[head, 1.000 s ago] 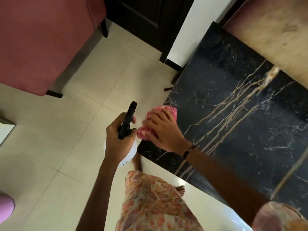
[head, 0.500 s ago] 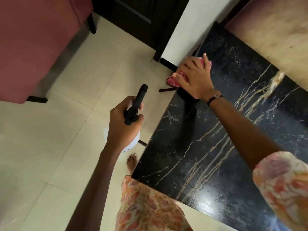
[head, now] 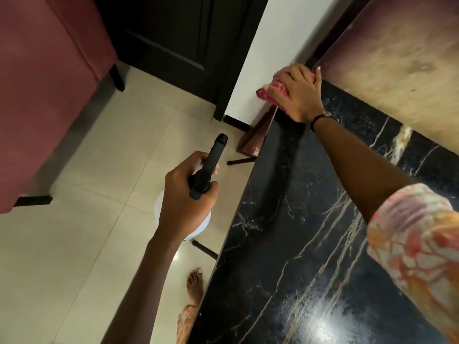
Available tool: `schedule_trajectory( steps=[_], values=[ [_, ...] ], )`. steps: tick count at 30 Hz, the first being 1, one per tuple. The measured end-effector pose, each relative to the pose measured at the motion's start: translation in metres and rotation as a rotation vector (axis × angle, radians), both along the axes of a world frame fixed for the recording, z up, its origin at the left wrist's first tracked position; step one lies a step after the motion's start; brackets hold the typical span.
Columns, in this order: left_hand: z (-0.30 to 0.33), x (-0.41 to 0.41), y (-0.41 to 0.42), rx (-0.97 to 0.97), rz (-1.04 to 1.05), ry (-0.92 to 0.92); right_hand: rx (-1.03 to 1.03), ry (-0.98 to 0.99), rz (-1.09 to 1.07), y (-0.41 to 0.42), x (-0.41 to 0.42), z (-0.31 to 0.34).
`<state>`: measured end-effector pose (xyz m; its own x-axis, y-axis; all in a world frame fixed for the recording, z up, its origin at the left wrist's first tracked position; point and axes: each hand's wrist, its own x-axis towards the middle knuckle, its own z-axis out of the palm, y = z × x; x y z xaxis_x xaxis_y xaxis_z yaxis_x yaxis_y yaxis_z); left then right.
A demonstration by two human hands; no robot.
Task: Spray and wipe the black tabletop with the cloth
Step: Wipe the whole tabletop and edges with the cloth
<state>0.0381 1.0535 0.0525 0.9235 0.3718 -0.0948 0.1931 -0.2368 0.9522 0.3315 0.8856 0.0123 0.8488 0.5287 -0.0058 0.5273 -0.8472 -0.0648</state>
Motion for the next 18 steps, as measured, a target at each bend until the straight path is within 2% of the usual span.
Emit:
schedule_trajectory(
  steps=[7,10,13,18],
  values=[
    [0.001,0.0,-0.001,0.048,-0.028,0.01,0.122,-0.046,-0.384,0.014,0.035,-0.005],
    [0.008,0.001,-0.001,0.022,-0.02,-0.007,0.143,-0.036,-0.47,0.009,0.034,-0.003],
    [0.017,0.005,-0.001,0.003,-0.013,-0.034,0.144,-0.043,-0.511,-0.012,0.03,-0.003],
    [0.03,0.011,-0.002,0.004,-0.034,-0.121,0.098,-0.033,-0.722,-0.082,0.023,0.0]
  ],
)
